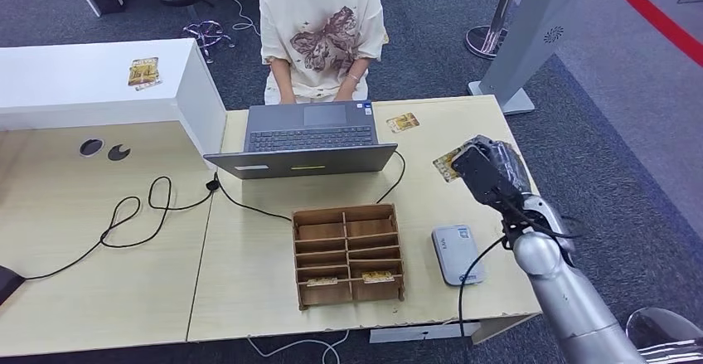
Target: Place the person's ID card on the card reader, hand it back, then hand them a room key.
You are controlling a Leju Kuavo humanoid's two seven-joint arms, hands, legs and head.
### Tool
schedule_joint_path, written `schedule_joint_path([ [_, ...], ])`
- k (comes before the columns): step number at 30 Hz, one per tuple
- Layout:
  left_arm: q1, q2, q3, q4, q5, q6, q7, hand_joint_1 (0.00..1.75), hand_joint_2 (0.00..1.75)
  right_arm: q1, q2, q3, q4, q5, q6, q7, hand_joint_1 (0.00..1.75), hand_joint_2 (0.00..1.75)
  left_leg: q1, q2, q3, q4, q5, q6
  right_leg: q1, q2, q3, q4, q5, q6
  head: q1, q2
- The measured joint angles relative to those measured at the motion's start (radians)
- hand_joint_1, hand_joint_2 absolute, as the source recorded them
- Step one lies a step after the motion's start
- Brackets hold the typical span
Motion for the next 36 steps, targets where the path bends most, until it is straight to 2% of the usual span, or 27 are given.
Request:
schedule_joint_path([
  [6,-0.002,0.000,-0.019,0.000,0.000,0.000,0.000,0.00,0.00,-0.075,0.042,0.026,-0.042,0.255,-0.059,0.044,1.75,1.75,0.000,0.000,0.000,0.000,0.000,0.000,0.000,0.000,0.000,0.000,0.000,0.000,0.000,0.000],
  [13,-0.009,0.001,-0.051,0.001,-0.003,-0.002,0.000,0.00,0.00,-0.179,0.090,0.042,-0.041,0.437,-0.053,0.049,1.75,1.75,0.000,0.000,0.000,0.000,0.000,0.000,0.000,0.000,0.000,0.001,0.000,0.000,0.000,0.000],
  [18,-0.012,0.003,-0.070,0.002,-0.002,-0.002,0.000,0.00,0.00,-0.270,0.133,0.046,0.003,0.465,-0.010,0.059,1.75,1.75,0.000,0.000,0.000,0.000,0.001,-0.001,0.000,0.000,0.000,0.001,0.000,0.000,0.000,0.000],
  [24,-0.014,0.006,-0.085,0.002,0.000,-0.003,0.000,0.00,0.00,-0.395,0.196,0.061,0.124,0.461,0.042,0.057,1.75,1.75,0.000,0.000,0.000,0.000,0.001,-0.002,0.000,0.000,0.000,0.001,0.001,-0.001,0.000,0.000],
  [31,-0.017,0.014,-0.120,0.002,-0.007,-0.011,-0.003,0.00,0.00,-0.558,0.214,0.173,0.358,0.536,0.068,0.007,1.75,1.75,0.000,-0.001,0.000,0.000,0.002,-0.002,0.000,-0.001,0.000,0.001,0.001,-0.001,0.000,0.000],
  [36,-0.017,0.016,-0.122,0.002,-0.006,-0.013,-0.008,0.00,0.00,-0.632,0.232,0.228,0.489,0.560,0.067,0.021,1.75,1.75,0.000,-0.001,0.000,0.000,0.002,-0.002,0.000,-0.001,0.000,0.001,0.001,-0.001,0.000,0.000],
])
